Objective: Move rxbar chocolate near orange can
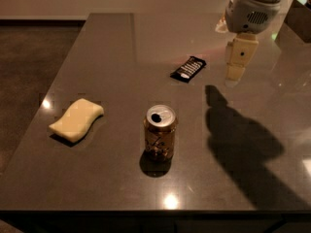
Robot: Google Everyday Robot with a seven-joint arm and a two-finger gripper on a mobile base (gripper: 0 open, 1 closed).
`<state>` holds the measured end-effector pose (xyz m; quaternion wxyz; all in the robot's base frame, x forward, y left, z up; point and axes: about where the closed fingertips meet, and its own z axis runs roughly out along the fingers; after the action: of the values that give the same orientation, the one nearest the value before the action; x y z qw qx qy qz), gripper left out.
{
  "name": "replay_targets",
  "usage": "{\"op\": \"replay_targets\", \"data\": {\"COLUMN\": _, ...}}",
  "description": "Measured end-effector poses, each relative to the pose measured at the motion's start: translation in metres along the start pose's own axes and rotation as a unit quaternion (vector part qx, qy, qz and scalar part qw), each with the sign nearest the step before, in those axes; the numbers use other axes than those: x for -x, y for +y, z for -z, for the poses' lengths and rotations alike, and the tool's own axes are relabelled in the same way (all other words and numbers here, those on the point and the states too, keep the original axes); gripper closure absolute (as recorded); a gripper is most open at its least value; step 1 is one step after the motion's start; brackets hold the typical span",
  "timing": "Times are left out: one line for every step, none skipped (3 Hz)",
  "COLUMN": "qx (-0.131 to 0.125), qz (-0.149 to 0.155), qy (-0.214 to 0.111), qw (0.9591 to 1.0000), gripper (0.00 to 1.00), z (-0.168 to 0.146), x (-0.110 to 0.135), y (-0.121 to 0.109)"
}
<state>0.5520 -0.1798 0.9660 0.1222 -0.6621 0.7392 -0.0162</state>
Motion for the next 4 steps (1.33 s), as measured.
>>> {"op": "replay_targets", "data": {"qx": 0.006, "qz": 0.059, "qy": 0.006, "qw": 0.9982, "gripper": 0.0, "z": -0.04, "x": 0.022, "y": -0.067}}
{"op": "replay_targets", "data": {"qx": 0.003, "qz": 0.126, "qy": 0.022, "qw": 0.9918, "gripper": 0.0, "z": -0.08, "x": 0.035, "y": -0.122}}
{"op": "replay_targets", "data": {"qx": -0.02, "qz": 0.189, "qy": 0.048, "qw": 0.9806, "gripper": 0.0, "z": -0.09, "x": 0.041, "y": -0.159}}
{"op": "replay_targets", "data": {"qx": -0.021, "qz": 0.246, "qy": 0.066, "qw": 0.9669, "gripper": 0.0, "z": -0.098, "x": 0.044, "y": -0.172}}
